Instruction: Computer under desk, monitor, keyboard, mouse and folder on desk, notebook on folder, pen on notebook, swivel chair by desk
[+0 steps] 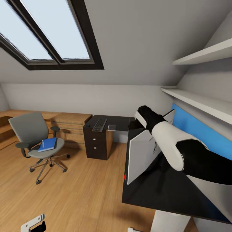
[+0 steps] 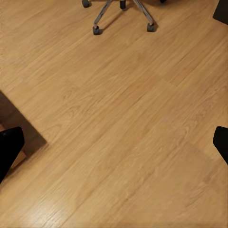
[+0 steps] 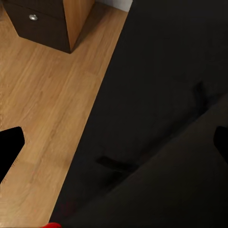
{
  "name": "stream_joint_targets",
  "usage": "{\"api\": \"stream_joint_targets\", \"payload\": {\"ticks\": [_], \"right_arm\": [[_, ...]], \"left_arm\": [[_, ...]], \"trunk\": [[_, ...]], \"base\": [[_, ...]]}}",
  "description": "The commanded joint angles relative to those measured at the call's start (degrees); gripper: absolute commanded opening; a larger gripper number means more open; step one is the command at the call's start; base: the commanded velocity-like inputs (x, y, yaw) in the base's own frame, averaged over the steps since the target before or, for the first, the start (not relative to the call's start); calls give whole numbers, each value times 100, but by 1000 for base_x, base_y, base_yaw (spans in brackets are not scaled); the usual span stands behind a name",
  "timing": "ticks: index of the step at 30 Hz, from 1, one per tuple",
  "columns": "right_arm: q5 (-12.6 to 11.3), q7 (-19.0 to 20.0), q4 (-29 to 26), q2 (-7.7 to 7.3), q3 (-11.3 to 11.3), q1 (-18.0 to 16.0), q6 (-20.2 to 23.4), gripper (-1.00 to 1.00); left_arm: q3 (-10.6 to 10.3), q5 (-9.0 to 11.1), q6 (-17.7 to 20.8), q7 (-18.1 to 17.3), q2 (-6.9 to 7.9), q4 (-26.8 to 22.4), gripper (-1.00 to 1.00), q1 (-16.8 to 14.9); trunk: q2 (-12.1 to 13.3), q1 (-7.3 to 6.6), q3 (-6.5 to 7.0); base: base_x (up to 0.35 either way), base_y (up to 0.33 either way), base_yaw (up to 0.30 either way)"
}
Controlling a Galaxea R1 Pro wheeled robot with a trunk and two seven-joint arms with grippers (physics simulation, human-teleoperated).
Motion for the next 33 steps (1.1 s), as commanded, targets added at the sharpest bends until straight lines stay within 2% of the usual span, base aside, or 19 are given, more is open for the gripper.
{"api": "stream_joint_targets", "payload": {"ticks": [1,4,13,14,15,18,23,25,28,31,33], "right_arm": [[-27,4,-11,1,25,-4,22,100],[-32,31,-46,1,22,-4,15,100],[-36,43,-775,1,-23,-4,-5,100],[-18,10,-1246,1,-40,1,-58,100],[-13,-11,-1399,1,-47,5,-83,100],[-1,-263,-2319,1,-110,28,-187,100],[-11,-768,-2999,1,-389,38,-253,100],[-13,-960,-3355,1,-563,69,-303,100],[-11,-1167,-3959,1,-730,362,-379,100],[-11,-1285,-4360,1,-820,597,-405,100],[-13,-1386,-4784,-77,-950,822,-434,100]], "left_arm": [[-8,59,26,24,2,-13,100,2],[-8,62,26,26,1,-11,100,2],[-18,63,26,34,-5,43,100,2],[-45,56,21,38,-16,214,100,2],[-50,55,20,37,-18,263,100,2],[-63,52,18,34,-18,426,100,2],[-67,55,-28,27,-16,495,100,2],[-67,57,-169,26,-20,525,100,2],[-72,55,-575,24,-27,676,100,2],[-77,53,-803,24,-30,778,100,2],[-112,52,-934,24,-32,837,100,2]], "trunk": [[-7,2,-8],[-7,2,-8],[-7,2,-8],[-7,2,-8],[-7,2,-8],[-7,2,-8],[-7,2,-8],[-7,2,-8],[-7,2,-8],[-7,2,-8],[-7,2,-8]], "base": [[-20,0,0],[-40,0,0],[-9,0,0],[-1,0,0],[0,0,0],[0,0,0],[0,0,0],[0,0,0],[0,0,0],[0,0,0],[0,0,0]]}}
